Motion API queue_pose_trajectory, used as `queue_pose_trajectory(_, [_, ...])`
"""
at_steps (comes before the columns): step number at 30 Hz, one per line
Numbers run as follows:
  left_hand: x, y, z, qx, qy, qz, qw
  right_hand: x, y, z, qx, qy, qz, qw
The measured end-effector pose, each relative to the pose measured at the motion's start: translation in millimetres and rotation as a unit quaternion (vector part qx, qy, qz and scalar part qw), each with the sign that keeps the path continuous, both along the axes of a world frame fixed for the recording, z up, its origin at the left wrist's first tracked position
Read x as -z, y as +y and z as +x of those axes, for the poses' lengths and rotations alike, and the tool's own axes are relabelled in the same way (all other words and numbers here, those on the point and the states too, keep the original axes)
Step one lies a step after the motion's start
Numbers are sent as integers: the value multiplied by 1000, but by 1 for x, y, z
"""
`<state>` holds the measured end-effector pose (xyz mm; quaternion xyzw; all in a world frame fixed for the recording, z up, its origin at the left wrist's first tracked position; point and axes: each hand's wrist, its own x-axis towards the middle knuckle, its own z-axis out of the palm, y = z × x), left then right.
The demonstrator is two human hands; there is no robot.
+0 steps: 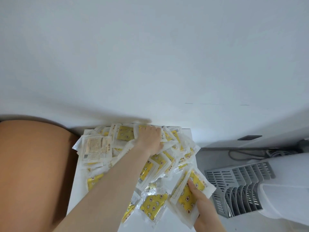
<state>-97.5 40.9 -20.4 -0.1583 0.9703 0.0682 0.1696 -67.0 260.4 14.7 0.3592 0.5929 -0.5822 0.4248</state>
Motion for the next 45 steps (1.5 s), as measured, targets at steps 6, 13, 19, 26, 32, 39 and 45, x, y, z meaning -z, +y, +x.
queue_pose_trajectory(6, [3, 0, -2, 48, -21, -51, 997, -1, -10, 4, 17, -4, 1, 1000])
queue_pose_trajectory(13, [-23, 7, -14, 65, 67, -79, 992, 4, -8, 2, 44, -19, -43, 998])
queue_pose_trajectory(19, [-5, 26, -24, -20, 27, 123, 992, 7, -1, 5, 74, -15, -49, 996])
queue_pose_trajectory(26, [12, -1, -23, -67, -73, -6, 995, 20, 9, 13, 66, -34, 10, 997])
queue_pose_trajectory(32, [16, -2, -26, -49, -35, -14, 998, 18, 5, 16, 58, -25, 16, 998])
queue_pose_trajectory(39, [0, 7, -27, -154, 25, 187, 970, 10, -1, 9, 30, 9, 3, 1000])
queue_pose_trajectory(45, [-45, 3, -3, -275, 71, 387, 877, -19, -11, 1, -11, 44, -16, 999])
